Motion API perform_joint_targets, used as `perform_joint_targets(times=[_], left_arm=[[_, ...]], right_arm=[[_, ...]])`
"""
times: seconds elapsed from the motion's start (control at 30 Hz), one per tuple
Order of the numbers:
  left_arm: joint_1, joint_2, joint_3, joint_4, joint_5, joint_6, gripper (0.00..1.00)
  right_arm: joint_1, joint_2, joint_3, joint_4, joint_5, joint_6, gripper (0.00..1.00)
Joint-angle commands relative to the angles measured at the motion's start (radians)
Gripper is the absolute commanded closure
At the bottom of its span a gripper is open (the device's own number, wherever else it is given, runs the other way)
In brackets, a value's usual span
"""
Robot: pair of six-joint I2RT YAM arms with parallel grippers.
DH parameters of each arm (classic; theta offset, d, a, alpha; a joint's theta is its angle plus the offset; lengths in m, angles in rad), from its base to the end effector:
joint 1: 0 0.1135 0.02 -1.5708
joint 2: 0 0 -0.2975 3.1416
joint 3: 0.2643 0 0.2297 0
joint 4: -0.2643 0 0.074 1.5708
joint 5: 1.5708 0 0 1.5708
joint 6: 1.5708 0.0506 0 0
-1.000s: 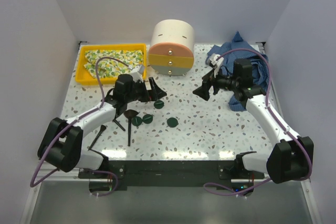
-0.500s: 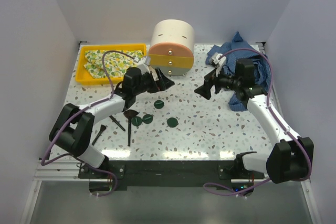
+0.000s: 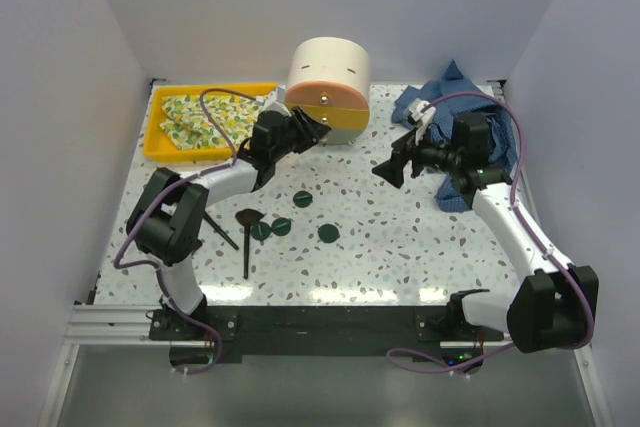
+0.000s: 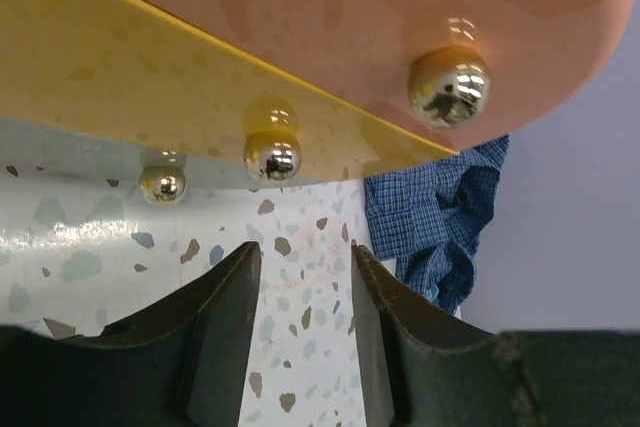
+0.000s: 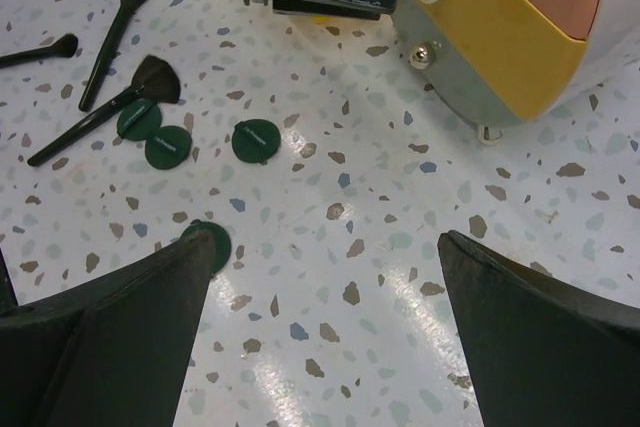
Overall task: Organize the makeup
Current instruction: Open the drawer in the storage box.
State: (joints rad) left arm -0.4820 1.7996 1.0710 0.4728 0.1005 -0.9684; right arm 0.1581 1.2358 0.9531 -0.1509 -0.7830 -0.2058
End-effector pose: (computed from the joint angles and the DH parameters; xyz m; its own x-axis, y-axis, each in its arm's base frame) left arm 0.3637 -0.1960 0.2689 -0.5779 -0.6229 -0.5273 0.1253 0.5707 -0.8116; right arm 0.2428 0.0749 0.3441 -0.2542 -0.1872 -0.9489 -0.8128 0.5730 0.1047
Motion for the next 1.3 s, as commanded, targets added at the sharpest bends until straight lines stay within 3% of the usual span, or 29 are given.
perform_joint_targets(times=[0.0,0.5,0.83,1.03,1.13,1.27], left_arm=[[0.010,0.064,0.108,-0.002,-0.070,-0.026,0.56],[0.013,0.173,0.256,-0.094,-0.127,-0.023,0.67],[0.013,0.187,0.271,-0.109,-0.180,-0.033,0.65],[0.013,0.195,0.280,-0.117,-0.196,-0.044,0.59],[0.013,0.193,0.285,-0.117,-0.200,-0.044,0.63],[0.013,0.190,0.288,-0.111,-0.194,-0.035,0.78]], right_arm=[[-0.008,-0.030,-0.004,0.053,-0.030,0.020,0.01],[-0.011,-0.030,-0.007,0.059,-0.035,0.022,0.01],[-0.012,-0.032,-0.010,0.063,-0.039,0.026,0.01],[-0.015,-0.035,-0.010,0.063,-0.042,0.028,0.01],[-0.019,-0.035,-0.011,0.067,-0.042,0.029,0.01],[-0.020,-0.039,-0.011,0.067,-0.042,0.031,0.01]])
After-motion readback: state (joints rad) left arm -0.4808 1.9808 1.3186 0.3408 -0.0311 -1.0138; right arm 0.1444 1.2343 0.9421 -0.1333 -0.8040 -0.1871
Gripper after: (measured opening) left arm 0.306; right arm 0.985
